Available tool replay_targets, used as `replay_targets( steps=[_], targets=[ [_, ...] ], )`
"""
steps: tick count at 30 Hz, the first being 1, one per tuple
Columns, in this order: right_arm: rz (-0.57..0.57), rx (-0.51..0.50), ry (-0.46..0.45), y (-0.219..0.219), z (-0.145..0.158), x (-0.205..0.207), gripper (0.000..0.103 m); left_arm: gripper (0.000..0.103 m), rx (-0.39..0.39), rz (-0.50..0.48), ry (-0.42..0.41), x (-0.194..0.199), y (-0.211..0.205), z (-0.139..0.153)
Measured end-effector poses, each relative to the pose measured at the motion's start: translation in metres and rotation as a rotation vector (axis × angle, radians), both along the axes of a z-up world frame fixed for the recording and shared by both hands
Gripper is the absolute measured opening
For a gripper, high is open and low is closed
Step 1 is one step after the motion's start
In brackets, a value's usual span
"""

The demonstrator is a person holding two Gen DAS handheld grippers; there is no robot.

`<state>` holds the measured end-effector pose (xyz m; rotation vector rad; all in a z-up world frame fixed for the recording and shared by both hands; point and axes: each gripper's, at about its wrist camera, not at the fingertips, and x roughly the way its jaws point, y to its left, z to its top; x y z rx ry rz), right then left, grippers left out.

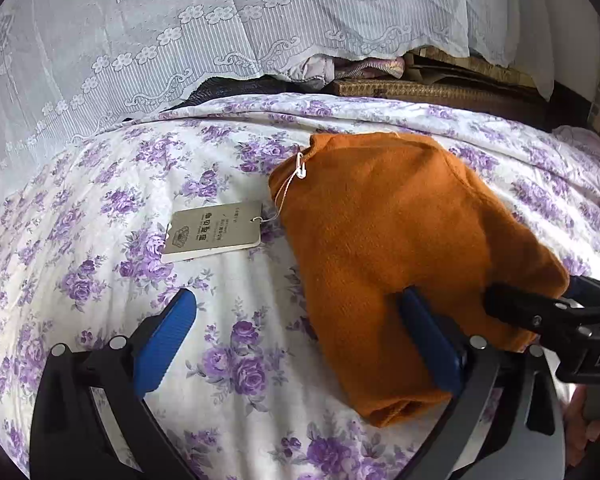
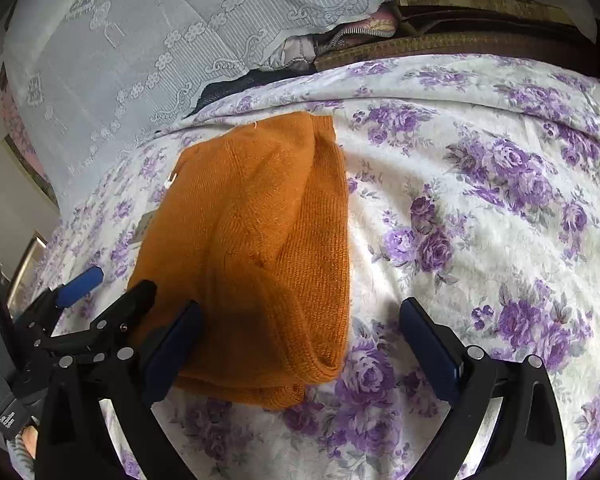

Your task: Fold small clothes

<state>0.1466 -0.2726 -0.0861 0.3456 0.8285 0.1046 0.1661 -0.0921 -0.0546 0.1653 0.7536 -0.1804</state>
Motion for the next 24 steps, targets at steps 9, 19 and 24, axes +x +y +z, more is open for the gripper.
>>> replay_targets(
  steps=[9, 19, 24],
  targets=[
    [-0.029, 0.158, -0.073, -0.02, 0.02, -0.008, 0.099, 0.099, -0.257, -0.066, 0.061, 0.002, 0.022, 0.021],
    [-0.05, 0.313, -0.094, -0.049, 0.027, -0.007, 0.099, 0.099, -0.608, -0.145, 0.285, 0.023, 0.039, 0.008],
    [-0.017, 0.397, -0.071, -0.049, 0.021, -0.004, 0.099, 0.099, -0.655, -0.186, 0.361, 0.029, 0.032, -0.004]
  ],
)
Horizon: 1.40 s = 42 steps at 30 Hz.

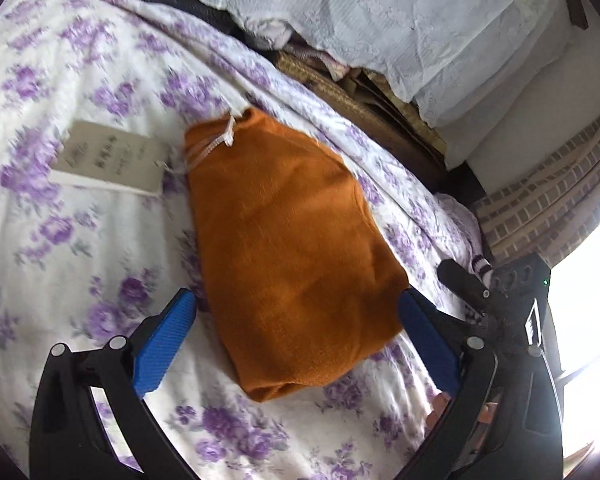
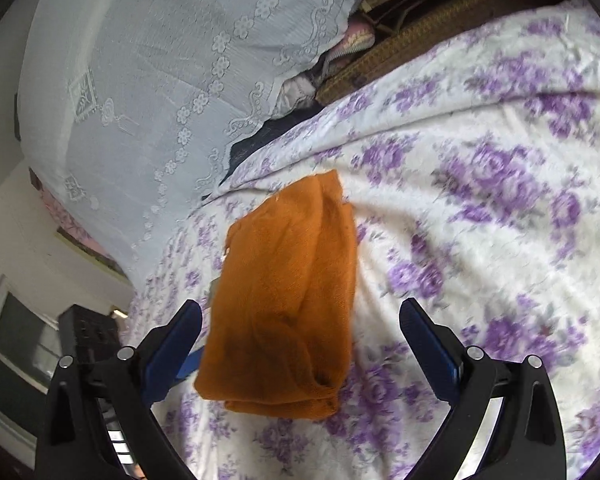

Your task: Fold small clothes

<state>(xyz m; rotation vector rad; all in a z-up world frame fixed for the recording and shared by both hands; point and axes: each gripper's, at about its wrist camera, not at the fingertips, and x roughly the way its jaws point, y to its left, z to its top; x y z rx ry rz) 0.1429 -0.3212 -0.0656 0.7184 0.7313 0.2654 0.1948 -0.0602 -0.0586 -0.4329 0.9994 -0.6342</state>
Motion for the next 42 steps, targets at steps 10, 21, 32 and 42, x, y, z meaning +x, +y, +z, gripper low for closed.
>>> replay_targets(
  steps=[10, 21, 32, 42],
  targets=[
    [0.077, 0.095, 0.054, 0.011, -0.015, 0.024, 0.099, 0.098, -0.029, -0.044, 0.079, 0.018, -0.013, -0.023],
    [0.119, 0.086, 0.068, 0.027, -0.026, 0.065, 0.099, 0.099, 0.095, -0.095, -0.011, 0.037, -0.039, -0.025],
    [0.118, -0.07, 0.001, 0.043, -0.023, 0.053, 0.054, 0.084, 0.118, -0.083, -0.058, 0.032, -0.039, -0.021],
    [0.113, -0.089, -0.047, 0.041, -0.012, 0.047, 0.049, 0.073, 0.12, -0.086, -0.151, 0.018, -0.037, -0.007]
  ],
)
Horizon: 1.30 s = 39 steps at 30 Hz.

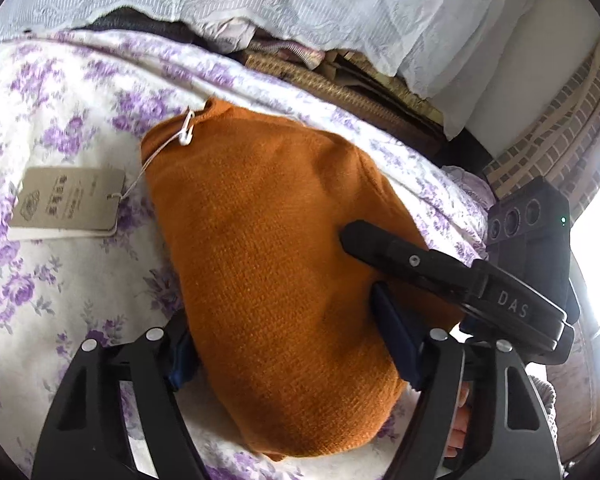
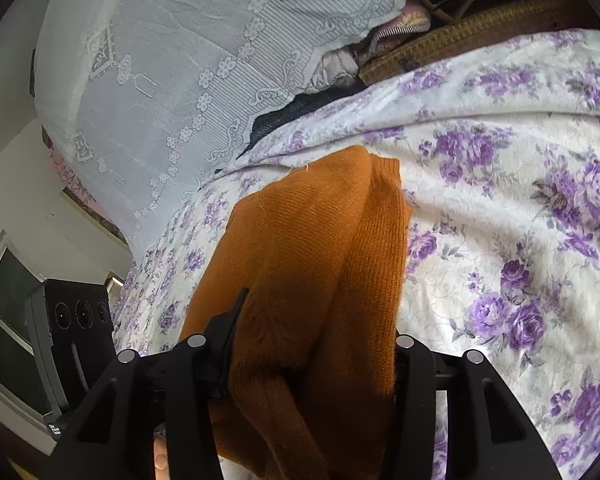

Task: Fold small clothes
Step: 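Grasp the folded orange cardigan with both grippers from its sides, then carry the cardigan with both grippers onto the white folded clothes stack and release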

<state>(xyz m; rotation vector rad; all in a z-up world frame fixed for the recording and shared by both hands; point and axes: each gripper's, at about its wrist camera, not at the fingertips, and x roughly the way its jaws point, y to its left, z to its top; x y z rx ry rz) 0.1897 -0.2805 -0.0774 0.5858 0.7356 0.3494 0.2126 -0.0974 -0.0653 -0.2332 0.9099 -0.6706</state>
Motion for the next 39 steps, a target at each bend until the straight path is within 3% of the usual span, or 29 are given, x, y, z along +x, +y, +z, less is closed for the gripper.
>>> replay_targets(
  steps=[12, 22, 29, 39],
  targets=[
    [-0.011, 0.016, -0.056, -0.008, 0.029, -0.041, 0.049, 0.073, -0.008, -0.031, -0.089, -0.039, -0.005, 0.032],
    [-0.086, -0.027, -0.107, -0.059, 0.063, -0.107, 0.049, 0.073, 0.039, -0.153, -0.149, -0.091, -0.07, 0.067],
    [-0.204, -0.075, -0.189, -0.127, 0.099, -0.158, 0.049, 0.073, 0.043, -0.243, -0.206, -0.118, -0.151, 0.1],
    [-0.43, -0.105, -0.285, -0.256, 0.139, -0.244, 0.049, 0.073, 0.02, -0.437, -0.278, -0.169, -0.315, 0.143]
  ],
)
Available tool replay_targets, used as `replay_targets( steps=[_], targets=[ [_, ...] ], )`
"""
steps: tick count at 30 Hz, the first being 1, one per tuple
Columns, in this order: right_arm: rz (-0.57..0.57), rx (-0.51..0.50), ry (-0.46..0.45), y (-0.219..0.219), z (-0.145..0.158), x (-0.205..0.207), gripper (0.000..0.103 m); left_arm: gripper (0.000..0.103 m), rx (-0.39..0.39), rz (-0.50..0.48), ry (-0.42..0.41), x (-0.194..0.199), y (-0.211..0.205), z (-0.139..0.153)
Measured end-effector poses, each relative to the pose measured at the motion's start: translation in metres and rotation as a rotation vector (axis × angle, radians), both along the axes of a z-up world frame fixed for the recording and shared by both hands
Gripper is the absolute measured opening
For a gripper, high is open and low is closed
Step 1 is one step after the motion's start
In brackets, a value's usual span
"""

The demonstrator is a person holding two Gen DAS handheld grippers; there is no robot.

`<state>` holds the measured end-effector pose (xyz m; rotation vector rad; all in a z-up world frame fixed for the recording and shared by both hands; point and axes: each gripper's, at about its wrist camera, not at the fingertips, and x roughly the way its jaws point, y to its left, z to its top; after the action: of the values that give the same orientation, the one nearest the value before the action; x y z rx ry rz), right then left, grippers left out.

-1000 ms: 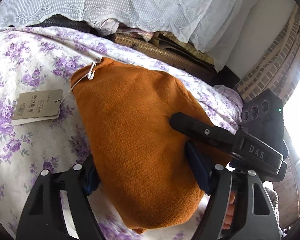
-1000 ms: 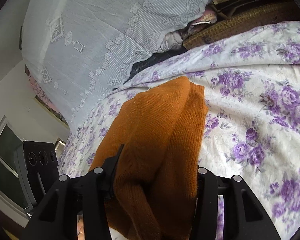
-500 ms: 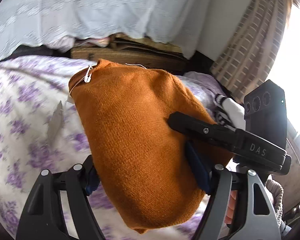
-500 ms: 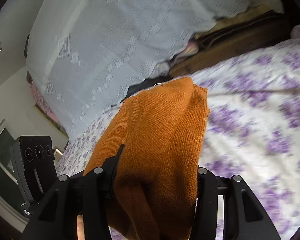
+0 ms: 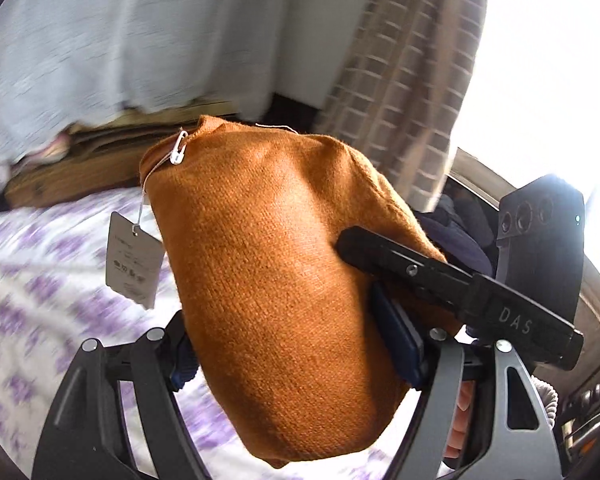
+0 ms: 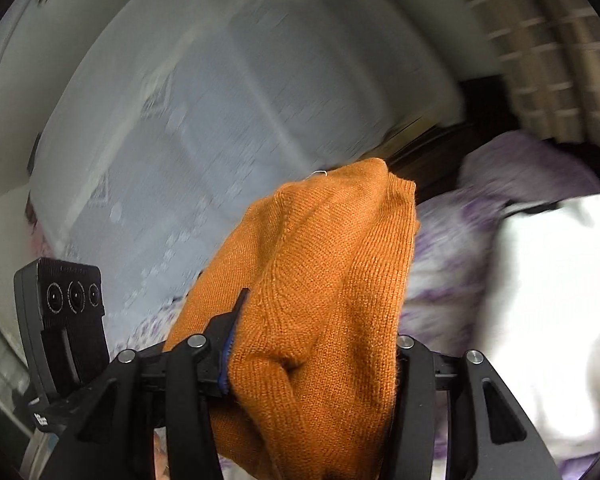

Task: Fold small clothes
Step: 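Carry the cardigan with both grippers onto the white folded clothes stack and release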

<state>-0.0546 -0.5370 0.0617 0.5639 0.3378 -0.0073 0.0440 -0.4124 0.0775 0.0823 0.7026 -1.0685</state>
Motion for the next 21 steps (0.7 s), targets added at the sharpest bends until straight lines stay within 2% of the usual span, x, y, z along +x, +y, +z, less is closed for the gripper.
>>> replay_targets(
  steps=[4, 9, 15, 21],
  targets=[
    [-0.084, 0.013, -0.032, -0.046, 0.005, -0.031, 0.049, 0.073, 0.007, -0.064, -0.028, -0.023, -0.059, 0.008],
    [-0.141, 0.042, -0.063, -0.09, 0.004, -0.062, 0.049, 0.073, 0.017, -0.124, -0.04, -0.038, -0.108, 0.016],
    [-0.186, 0.076, -0.075, -0.116, -0.003, -0.077, 0.049, 0.073, 0.035, -0.165, -0.043, -0.046, -0.148, 0.011],
    [-0.205, 0.123, -0.066, -0.135, -0.017, -0.08, 0.049, 0.074, 0.053, -0.173, -0.059, -0.049, -0.167, -0.001]
  ],
)
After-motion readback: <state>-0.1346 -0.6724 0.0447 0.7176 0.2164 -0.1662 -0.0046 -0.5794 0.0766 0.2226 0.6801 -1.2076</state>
